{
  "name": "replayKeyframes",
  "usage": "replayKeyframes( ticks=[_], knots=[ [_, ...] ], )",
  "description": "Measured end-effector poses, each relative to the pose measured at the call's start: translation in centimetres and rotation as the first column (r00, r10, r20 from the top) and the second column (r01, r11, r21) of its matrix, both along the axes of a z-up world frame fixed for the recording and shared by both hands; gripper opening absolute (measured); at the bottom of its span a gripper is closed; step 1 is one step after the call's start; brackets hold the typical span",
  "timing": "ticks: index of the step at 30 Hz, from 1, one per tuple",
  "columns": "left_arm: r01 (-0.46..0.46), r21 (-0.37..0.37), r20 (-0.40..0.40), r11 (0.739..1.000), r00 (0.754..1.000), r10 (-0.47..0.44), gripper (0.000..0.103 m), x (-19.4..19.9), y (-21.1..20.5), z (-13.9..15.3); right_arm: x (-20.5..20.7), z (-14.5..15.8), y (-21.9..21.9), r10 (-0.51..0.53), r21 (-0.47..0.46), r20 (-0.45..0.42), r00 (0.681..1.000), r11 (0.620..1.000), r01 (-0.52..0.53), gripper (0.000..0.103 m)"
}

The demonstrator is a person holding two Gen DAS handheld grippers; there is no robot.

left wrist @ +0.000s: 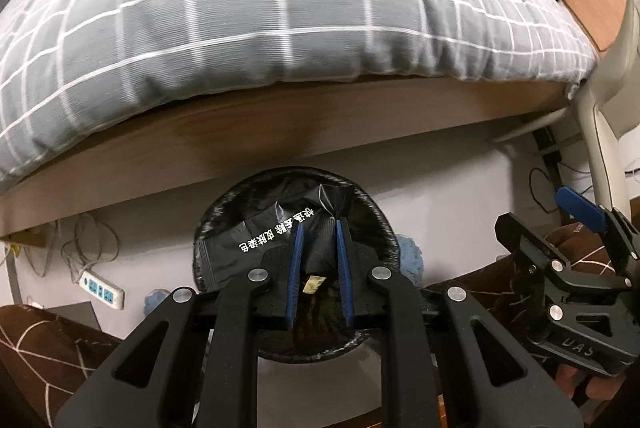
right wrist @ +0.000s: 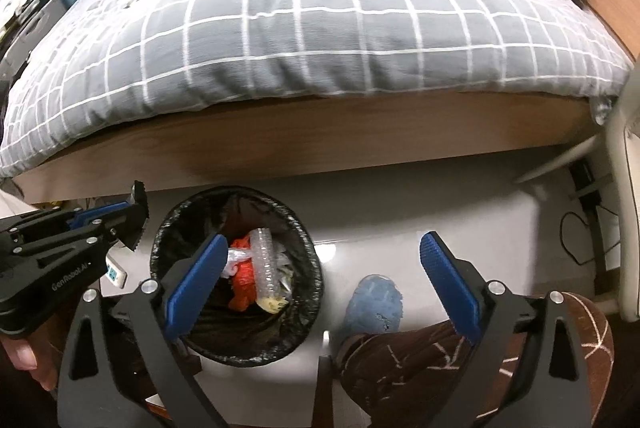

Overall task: Collect trash
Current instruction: 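Open the right tool to drop the bubble wrap while the left tool drops the sachet, then move both tools back toward the brown box and tissue on the bed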

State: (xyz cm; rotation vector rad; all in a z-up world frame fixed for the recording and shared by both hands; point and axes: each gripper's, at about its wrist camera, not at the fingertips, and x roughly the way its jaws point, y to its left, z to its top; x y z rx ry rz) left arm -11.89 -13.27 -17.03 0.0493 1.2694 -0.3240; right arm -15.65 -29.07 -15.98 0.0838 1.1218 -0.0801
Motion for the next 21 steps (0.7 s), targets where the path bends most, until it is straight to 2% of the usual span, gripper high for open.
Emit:
replayKeyframes(
  ticks=[3,6,8,10,12,16,21],
  knots=[
    [0.015,0.005,0.002,1.0,1.0,-0.015,0.017,0.1,-0.6,-0.4,-0.1,-0.1,-0.8,-0.011,-0.002,-0.003,1.0,1.0,0.011,0.093],
    [0.012,0.013,0.011,1.0,1.0,-0.012,0.022,0.2,-0.7,-0.5,-0.2,-0.2,-1.2,-0.018,0.001,-0.011,1.0,1.0,0.018,0.093],
    [0.01,0.026,0.025,1.0,1.0,-0.011,0.03,0.0,-0.7,-0.6,-0.1,-0.3,-1.2,-0.018,0.005,-0.012,1.0,1.0,0.019,0.093],
    [0.006,0.038,0.037,0.999,0.999,-0.007,0.051,0.0,-0.6,-0.5,0.0,-0.4,-1.1,-0.012,-0.001,-0.012,1.0,1.0,0.012,0.093],
    [-0.001,0.04,0.051,0.999,0.999,-0.001,0.056,0.0,-0.1,-0.1,0.2,-0.4,-0.8,-0.004,-0.004,-0.011,1.0,1.0,0.004,0.093],
    [-0.023,0.055,0.077,0.998,0.997,0.018,0.073,0.1,1.1,0.8,0.3,-0.2,-0.2,0.008,-0.004,-0.003,1.0,1.0,-0.008,0.093],
    [-0.057,0.068,0.105,0.996,0.993,0.05,0.086,-0.1,2.8,1.9,0.6,0.7,0.8,0.03,-0.001,0.017,0.999,1.0,-0.03,0.093]
  ],
)
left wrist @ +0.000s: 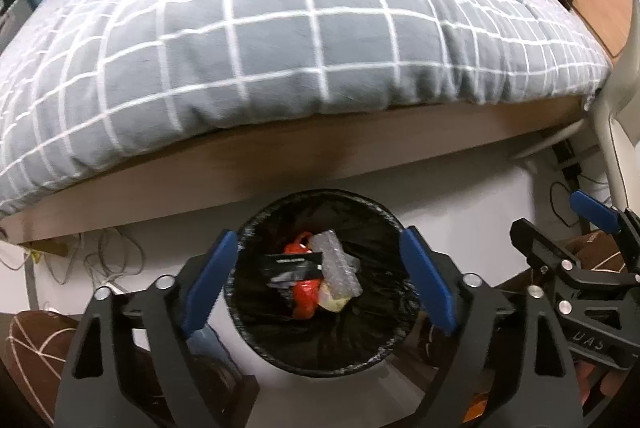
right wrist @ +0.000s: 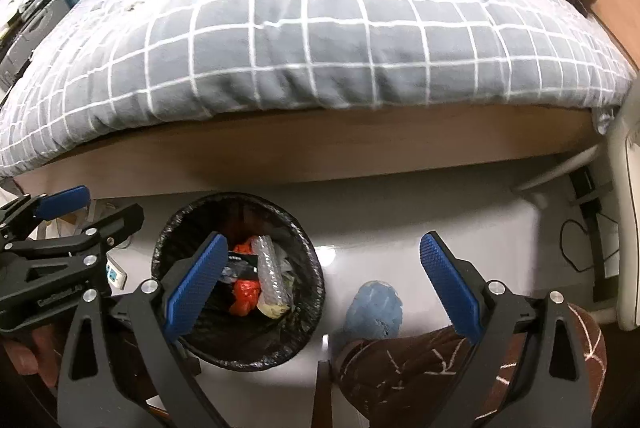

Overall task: Collect trash
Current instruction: 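Move both tools back toward the brown box and tissue on the bed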

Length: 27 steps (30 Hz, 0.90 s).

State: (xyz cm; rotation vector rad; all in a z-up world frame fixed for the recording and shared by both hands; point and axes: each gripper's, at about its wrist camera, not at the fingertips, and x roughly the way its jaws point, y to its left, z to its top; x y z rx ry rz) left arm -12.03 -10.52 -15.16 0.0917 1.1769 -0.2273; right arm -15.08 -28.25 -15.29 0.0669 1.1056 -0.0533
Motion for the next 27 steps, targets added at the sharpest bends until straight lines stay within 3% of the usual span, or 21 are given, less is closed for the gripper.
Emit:
replayKeyframes(
  ticks=[5,17,27],
  knots=[
    [-0.046,0.002,0.049,0.999,0.998,0.046,0.097,0.4,2.1,1.9,0.7,2.0,1.3,0.027,0.004,0.043,0.999,1.0,-0.028,0.093],
    [-0.152,0.019,0.136,0.988,0.98,0.148,0.097,2.9,7.2,7.7,4.6,7.1,4.8,0.092,0.01,0.143,0.985,0.996,-0.094,0.093],
    [-0.211,0.017,0.191,0.977,0.96,0.204,0.097,5.3,10.3,10.4,7.7,10.2,7.9,0.153,-0.033,0.214,0.965,0.988,-0.149,0.093]
  ],
)
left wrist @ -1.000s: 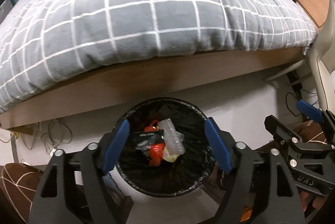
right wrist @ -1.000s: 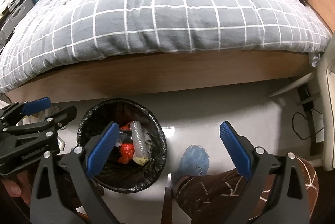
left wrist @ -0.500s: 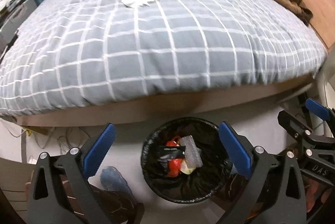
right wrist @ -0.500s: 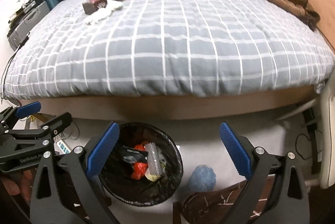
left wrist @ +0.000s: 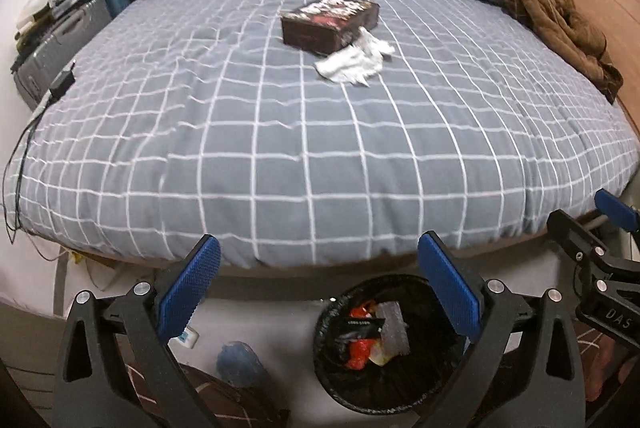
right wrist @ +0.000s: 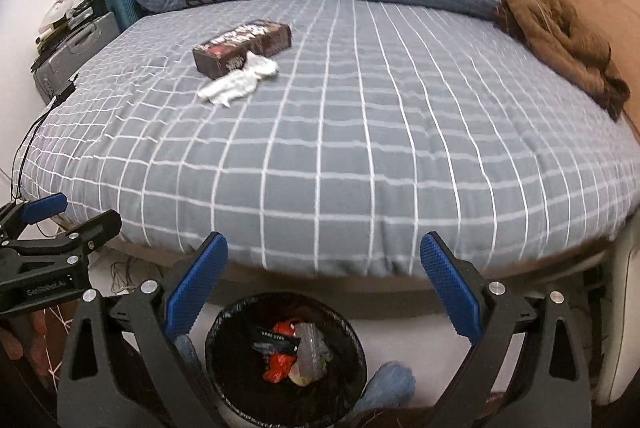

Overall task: Collect trash
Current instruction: 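Move both tools back toward the brown box and tissue on the bed, then grasp the white tissue with the right tool while the left tool grasps the brown box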

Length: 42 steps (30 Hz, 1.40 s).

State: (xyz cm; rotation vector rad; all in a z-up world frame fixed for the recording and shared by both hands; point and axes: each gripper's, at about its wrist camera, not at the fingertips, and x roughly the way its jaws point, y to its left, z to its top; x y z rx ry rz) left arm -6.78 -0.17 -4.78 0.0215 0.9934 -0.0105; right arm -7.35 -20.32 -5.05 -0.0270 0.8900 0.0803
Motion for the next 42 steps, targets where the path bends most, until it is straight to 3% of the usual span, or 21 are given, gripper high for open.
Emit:
replayKeyframes(
  ticks=[15,27,38,42],
  knots=[
    [-0.056,-0.004,0.035,0.998,0.998,0.056,0.097,6.3,4.1,2.0,7.1,2.0,3.9,0.06,-0.009,0.051,0.997,0.998,-0.059,0.093],
    [-0.086,0.018,0.02,0.996,0.996,0.086,0.097,12.6,7.8,0.9,15.9,-0.6,8.1,0.091,0.004,0.024,0.996,0.996,-0.091,0.093],
    [-0.115,0.024,0.021,0.993,0.993,0.115,0.097,15.3,10.9,-0.8,23.9,-4.3,11.8,0.121,-0.015,-0.008,0.993,0.993,-0.121,0.093],
    [-0.115,0.028,0.018,0.993,0.993,0.115,0.097,16.1,11.2,-1.2,25.4,-5.4,12.5,0.144,-0.009,-0.039,0.989,0.989,-0.144,0.082]
  ],
)
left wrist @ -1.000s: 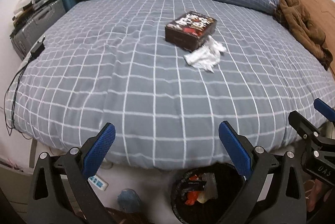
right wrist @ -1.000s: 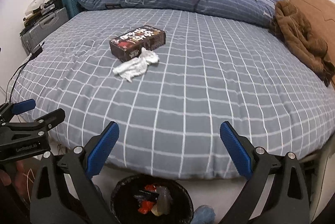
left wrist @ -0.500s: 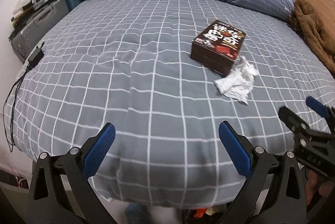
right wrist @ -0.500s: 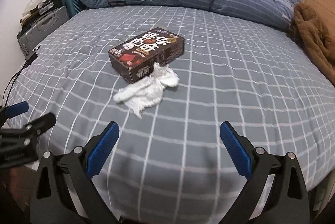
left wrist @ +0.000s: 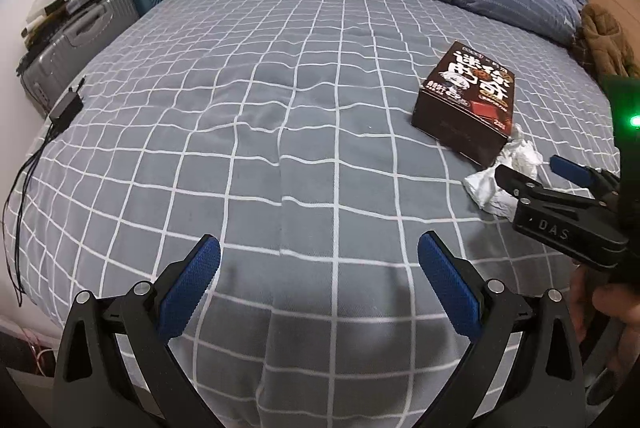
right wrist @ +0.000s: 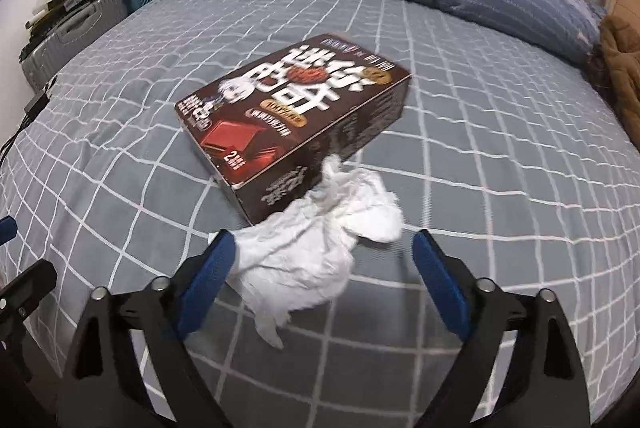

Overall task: Collect trash
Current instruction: 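Grasp the white tissue with the right tool while the left tool grasps the brown box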

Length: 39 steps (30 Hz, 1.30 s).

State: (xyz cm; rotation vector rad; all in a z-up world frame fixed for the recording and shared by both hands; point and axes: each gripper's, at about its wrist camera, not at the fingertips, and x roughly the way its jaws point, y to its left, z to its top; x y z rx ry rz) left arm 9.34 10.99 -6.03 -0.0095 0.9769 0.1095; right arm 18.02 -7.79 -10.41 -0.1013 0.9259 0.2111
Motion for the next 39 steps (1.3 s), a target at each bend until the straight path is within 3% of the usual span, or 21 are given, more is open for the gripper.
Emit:
replayKeyframes(
  ticks=[6,10,11,20,24,33,39],
  knots=[
    [0.004,-0.002,-0.006,1.0,1.0,-0.004,0.097,0.9,0.0,-0.4,0.6,-1.3,0.9,0.037,0.007,-0.043,0.998,0.999,-0.037,0.046],
    [0.018,0.0,-0.008,1.0,1.0,-0.018,0.097,1.4,-0.4,-0.3,0.5,-1.2,0.7,0.045,0.027,-0.042,0.998,0.999,-0.044,0.011],
    [0.024,-0.001,-0.008,1.0,1.0,-0.024,0.097,1.6,-0.6,-0.2,0.4,-1.2,0.6,0.047,0.03,-0.042,0.998,0.998,-0.046,0.009],
    [0.18,-0.033,0.016,0.983,0.984,-0.18,0.097,5.1,-4.4,1.3,-1.7,0.6,-3.9,0.017,0.045,-0.011,1.0,0.999,-0.017,0.007],
    [0.318,-0.079,0.016,0.945,0.948,-0.317,0.097,8.1,-6.8,1.7,-2.4,1.3,-7.5,-0.02,0.04,-0.006,1.0,0.999,0.02,0.007],
    [0.449,0.038,-0.062,0.893,0.893,-0.446,0.097,13.5,-10.7,0.9,-2.6,2.0,-13.0,-0.078,0.023,-0.001,0.997,0.997,0.078,0.007],
    [0.522,0.043,-0.119,0.852,0.849,-0.514,0.097,15.1,-12.3,0.0,-2.9,2.0,-14.8,-0.092,0.017,-0.002,0.996,0.996,0.092,0.007]
  ],
)
